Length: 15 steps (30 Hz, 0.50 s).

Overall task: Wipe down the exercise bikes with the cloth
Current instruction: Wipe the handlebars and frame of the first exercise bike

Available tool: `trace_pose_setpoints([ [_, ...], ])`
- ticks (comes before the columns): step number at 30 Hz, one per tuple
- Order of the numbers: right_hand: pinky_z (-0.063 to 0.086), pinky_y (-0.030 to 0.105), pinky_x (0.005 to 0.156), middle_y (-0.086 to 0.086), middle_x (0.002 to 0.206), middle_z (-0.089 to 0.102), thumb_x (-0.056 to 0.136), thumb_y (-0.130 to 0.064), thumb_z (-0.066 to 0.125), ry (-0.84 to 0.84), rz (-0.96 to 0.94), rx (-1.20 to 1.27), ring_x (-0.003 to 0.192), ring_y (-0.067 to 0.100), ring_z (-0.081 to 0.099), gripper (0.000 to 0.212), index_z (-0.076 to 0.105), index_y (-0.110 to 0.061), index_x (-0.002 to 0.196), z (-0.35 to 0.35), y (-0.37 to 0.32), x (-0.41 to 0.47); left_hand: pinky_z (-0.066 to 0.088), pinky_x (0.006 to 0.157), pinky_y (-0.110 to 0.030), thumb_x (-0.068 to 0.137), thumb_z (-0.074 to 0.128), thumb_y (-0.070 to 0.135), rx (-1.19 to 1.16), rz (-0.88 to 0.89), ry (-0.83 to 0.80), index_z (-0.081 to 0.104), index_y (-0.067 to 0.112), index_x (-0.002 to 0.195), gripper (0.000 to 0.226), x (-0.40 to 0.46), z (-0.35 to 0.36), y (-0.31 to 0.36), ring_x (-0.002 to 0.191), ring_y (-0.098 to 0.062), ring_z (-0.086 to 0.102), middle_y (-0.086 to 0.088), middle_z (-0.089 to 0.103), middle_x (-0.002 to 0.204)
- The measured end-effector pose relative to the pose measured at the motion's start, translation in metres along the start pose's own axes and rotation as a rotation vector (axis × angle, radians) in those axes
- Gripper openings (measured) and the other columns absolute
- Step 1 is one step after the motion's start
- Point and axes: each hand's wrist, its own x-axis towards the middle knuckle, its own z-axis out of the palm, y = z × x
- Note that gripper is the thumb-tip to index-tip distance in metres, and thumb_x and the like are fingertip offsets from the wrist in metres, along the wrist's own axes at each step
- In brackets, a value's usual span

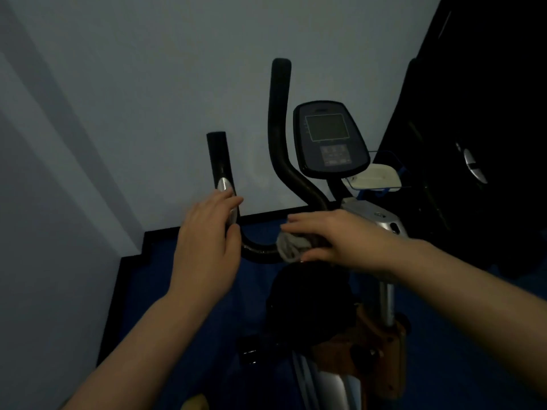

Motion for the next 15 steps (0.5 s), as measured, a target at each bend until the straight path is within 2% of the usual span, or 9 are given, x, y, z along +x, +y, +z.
trace_pose_setpoints([
  [2,0.032,0.029,0.108,-0.008,0.148,0.042,0.086,-0.035,0.065,0.030,0.032,-0.034,0.132,0.011,0.042,0.053,0.049,-0.032,0.136,0.003,-0.004,-0.002,0.032,0.108,-0.032,0.091,0.056,0.002,0.001,0.014,0.008,0.058,0.011,0.128,0.038,0.006,-0.003,-0.009,0.126,-0.021,0.047,-0.004,0.052,0.140],
  [4,0.037,0.031,0.107,-0.007,0.142,0.050,0.086,-0.036,0.065,0.049,0.083,0.008,0.128,0.011,0.048,0.047,0.055,-0.029,0.131,0.009,-0.019,0.013,0.032,0.108,-0.031,0.092,0.055,0.002,-0.015,0.030,-0.012,0.059,0.010,0.127,0.036,0.012,-0.001,-0.014,0.126,-0.021,0.047,-0.004,0.053,0.139],
  [8,0.046,0.028,0.093,-0.004,0.120,0.066,0.089,-0.040,0.062,0.000,0.182,0.193,0.109,0.010,0.059,0.042,0.058,-0.028,0.129,0.011,-0.042,0.042,0.034,0.109,-0.039,0.093,0.054,0.004,-0.022,0.138,-0.058,0.060,0.011,0.125,0.034,0.029,0.001,-0.025,0.129,-0.022,0.042,-0.003,0.054,0.137],
  [11,0.040,0.021,0.080,-0.004,0.121,0.065,0.091,-0.047,0.054,0.004,0.312,0.067,0.107,0.012,0.058,0.049,0.045,-0.035,0.138,0.009,-0.042,0.025,0.031,0.108,-0.033,0.093,0.050,0.010,-0.079,0.241,-0.102,0.062,0.013,0.123,0.033,0.048,-0.006,-0.044,0.124,-0.019,0.047,-0.001,0.055,0.135],
  [13,0.043,0.027,0.083,-0.002,0.126,0.061,0.094,-0.048,0.047,0.034,0.443,-0.053,0.112,0.018,0.057,0.049,0.038,-0.037,0.141,0.016,-0.054,0.018,0.033,0.107,-0.035,0.091,0.048,0.012,-0.140,0.306,-0.132,0.063,0.014,0.120,0.034,0.058,-0.014,-0.057,0.121,-0.016,0.049,0.001,0.057,0.132],
  [15,0.047,0.033,0.081,0.000,0.119,0.062,0.097,-0.044,0.041,0.121,0.496,-0.144,0.106,0.022,0.059,0.035,0.046,-0.033,0.130,0.034,-0.077,0.035,0.036,0.106,-0.038,0.090,0.049,0.011,-0.187,0.374,-0.148,0.064,0.015,0.118,0.032,0.069,-0.020,-0.067,0.120,-0.013,0.049,0.002,0.058,0.131],
])
